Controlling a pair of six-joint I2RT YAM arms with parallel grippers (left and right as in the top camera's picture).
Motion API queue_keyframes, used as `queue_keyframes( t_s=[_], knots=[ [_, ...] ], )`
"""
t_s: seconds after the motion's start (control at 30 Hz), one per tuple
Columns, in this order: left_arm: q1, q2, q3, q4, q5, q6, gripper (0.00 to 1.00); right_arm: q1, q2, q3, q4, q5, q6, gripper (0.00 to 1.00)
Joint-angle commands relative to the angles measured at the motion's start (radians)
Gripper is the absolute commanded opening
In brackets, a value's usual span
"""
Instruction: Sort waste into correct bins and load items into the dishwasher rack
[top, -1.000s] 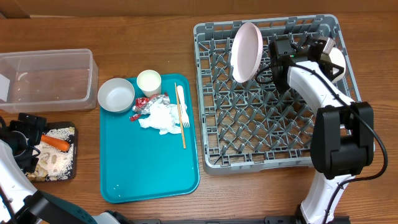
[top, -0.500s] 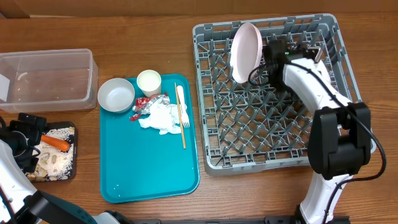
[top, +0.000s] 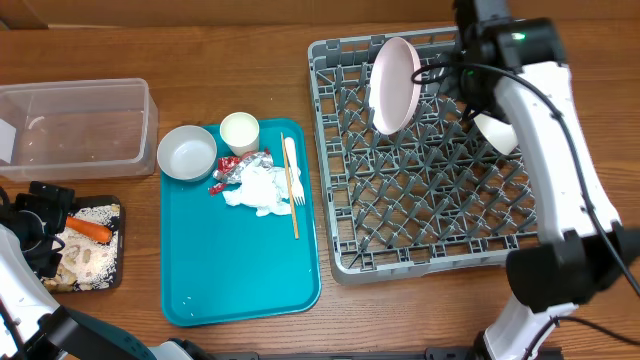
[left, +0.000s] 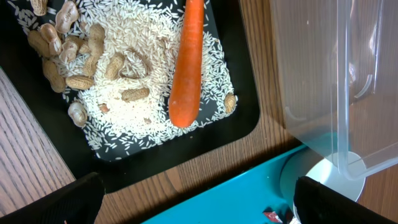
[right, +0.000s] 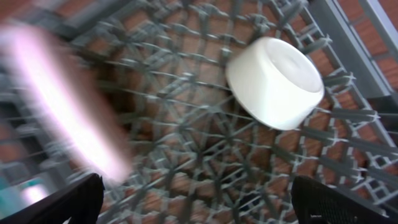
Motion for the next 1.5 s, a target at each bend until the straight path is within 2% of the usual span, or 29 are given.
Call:
queue_keyframes(
  t_s=[0.0, 0.07, 0.13, 0.27, 0.37, 0.73, 0.97, 1.07, 1.23, 1.47],
  knots=[
    [-0.002, -0.001, 0.017, -0.002, -0.009, 0.019, 1.0, -0.004, -0.037, 0.042, -0.006, -0.033, 0.003, 1.0],
    [-0.002, -0.001, 0.017, -0.002, -0.009, 0.019, 1.0, -0.015, -0.037, 0.035, -0.005, -0.054, 0.003, 1.0],
    [-0.002, -0.001, 0.017, -0.002, -0.009, 0.019, 1.0, -0.017, -0.037, 0.02, -0.006, -0.159, 0.001, 1.0],
    [-0.002, -0.001, 0.017, -0.002, -0.009, 0.019, 1.0, 0.024, -0.037, 0.014, 0.017, -0.535, -0.193, 1.0],
    [-0.002, -0.001, 0.017, -0.002, -0.009, 0.019, 1.0, 0.104, -0.037, 0.014, 0.064, -0.628, -0.231, 1.0],
    [-0.002, -0.001, 0.017, -0.002, -0.009, 0.019, 1.0, 0.442, 0.051, 0.014, 0.332, -0.439, -0.17, 1.0],
    [-0.002, -0.001, 0.017, -0.002, -0.009, 0.019, 1.0, 0.546, 0.126, 0.014, 0.362, -0.391, -0.196, 1.0],
    [-0.002, -0.001, 0.017, -0.002, -0.009, 0.019, 1.0, 0.55, 0.121, 0.018, 0.354, -0.336, -0.196, 1.0],
    [-0.002, -0.001, 0.017, -0.002, -0.009, 0.019, 1.0, 0.49, 0.095, 0.031, 0.325, -0.13, -0.195, 1.0],
    [-0.002, -0.001, 0.017, -0.002, -0.009, 0.019, 1.0, 0.309, -0.011, 0.031, 0.245, -0.139, -0.118, 1.0]
  ],
)
